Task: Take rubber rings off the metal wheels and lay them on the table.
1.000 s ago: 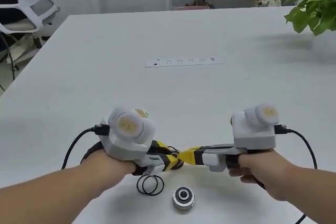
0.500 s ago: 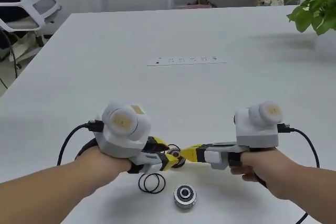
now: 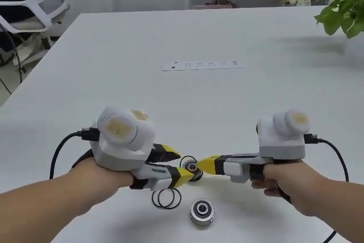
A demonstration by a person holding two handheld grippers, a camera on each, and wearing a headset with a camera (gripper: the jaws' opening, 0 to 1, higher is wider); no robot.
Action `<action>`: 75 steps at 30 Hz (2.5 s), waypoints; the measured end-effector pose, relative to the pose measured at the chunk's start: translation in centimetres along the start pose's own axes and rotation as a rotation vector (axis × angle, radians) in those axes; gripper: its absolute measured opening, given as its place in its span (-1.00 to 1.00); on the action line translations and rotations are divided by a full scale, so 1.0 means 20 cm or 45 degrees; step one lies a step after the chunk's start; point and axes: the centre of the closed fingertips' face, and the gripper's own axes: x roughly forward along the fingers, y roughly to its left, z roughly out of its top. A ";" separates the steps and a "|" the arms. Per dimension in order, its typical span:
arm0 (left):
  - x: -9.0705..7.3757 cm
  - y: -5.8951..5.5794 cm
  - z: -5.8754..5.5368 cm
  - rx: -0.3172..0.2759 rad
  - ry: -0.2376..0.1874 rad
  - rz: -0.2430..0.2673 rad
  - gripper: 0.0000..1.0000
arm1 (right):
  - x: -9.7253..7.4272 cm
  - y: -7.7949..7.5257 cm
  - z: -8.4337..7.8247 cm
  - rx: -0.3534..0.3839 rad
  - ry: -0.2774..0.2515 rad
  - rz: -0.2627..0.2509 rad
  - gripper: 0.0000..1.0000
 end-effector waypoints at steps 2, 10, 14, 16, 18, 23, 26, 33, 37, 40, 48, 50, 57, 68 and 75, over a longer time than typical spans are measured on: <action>-0.02 0.00 0.00 -0.011 -0.010 -0.001 -0.37 | 0.00 0.00 0.00 0.001 0.000 0.005 -1.00; -0.08 -0.02 -0.01 0.027 -0.011 -0.003 -0.29 | 0.01 0.04 0.01 0.002 -0.002 0.028 -1.00; -0.11 -0.03 -0.02 0.018 -0.013 -0.010 -0.25 | 0.02 0.06 0.01 0.001 0.003 0.041 -1.00; -0.13 -0.04 -0.01 0.014 -0.023 -0.008 -0.23 | 0.02 0.07 0.01 0.003 0.003 0.048 -1.00; -0.15 -0.04 -0.01 0.010 -0.035 -0.008 -0.22 | 0.03 0.08 0.01 0.000 0.004 0.056 -1.00; -0.20 -0.04 0.00 -0.006 -0.054 -0.001 -0.17 | 0.03 0.11 0.02 0.000 0.003 0.070 -1.00; -0.22 -0.05 -0.01 -0.008 -0.056 0.002 -0.14 | 0.03 0.12 0.02 0.002 0.002 0.078 -1.00; -0.28 -0.06 -0.02 -0.034 -0.068 0.007 -0.03 | 0.04 0.15 0.02 0.006 0.006 0.099 -1.00; -0.31 -0.05 -0.03 -0.056 -0.076 0.017 0.02 | 0.05 0.16 0.02 0.006 0.008 0.106 -1.00; -0.33 -0.05 -0.04 -0.062 -0.075 0.027 0.07 | 0.05 0.17 0.02 0.007 0.010 0.114 -1.00; -0.38 -0.05 -0.06 -0.082 -0.076 0.045 0.19 | 0.07 0.19 0.01 0.012 0.018 0.133 -1.00; -0.39 -0.05 -0.06 -0.083 -0.077 0.047 0.21 | 0.07 0.20 0.01 0.012 0.020 0.136 -1.00; -0.43 -0.05 -0.07 -0.076 -0.074 0.070 0.31 | 0.08 0.23 0.01 0.013 0.028 0.157 -1.00; -0.48 -0.06 -0.11 -0.074 -0.067 0.101 0.45 | 0.11 0.27 -0.03 0.013 0.064 0.181 -1.00; -0.51 -0.06 -0.13 -0.075 -0.060 0.111 0.51 | 0.13 0.29 -0.06 0.011 0.105 0.194 -1.00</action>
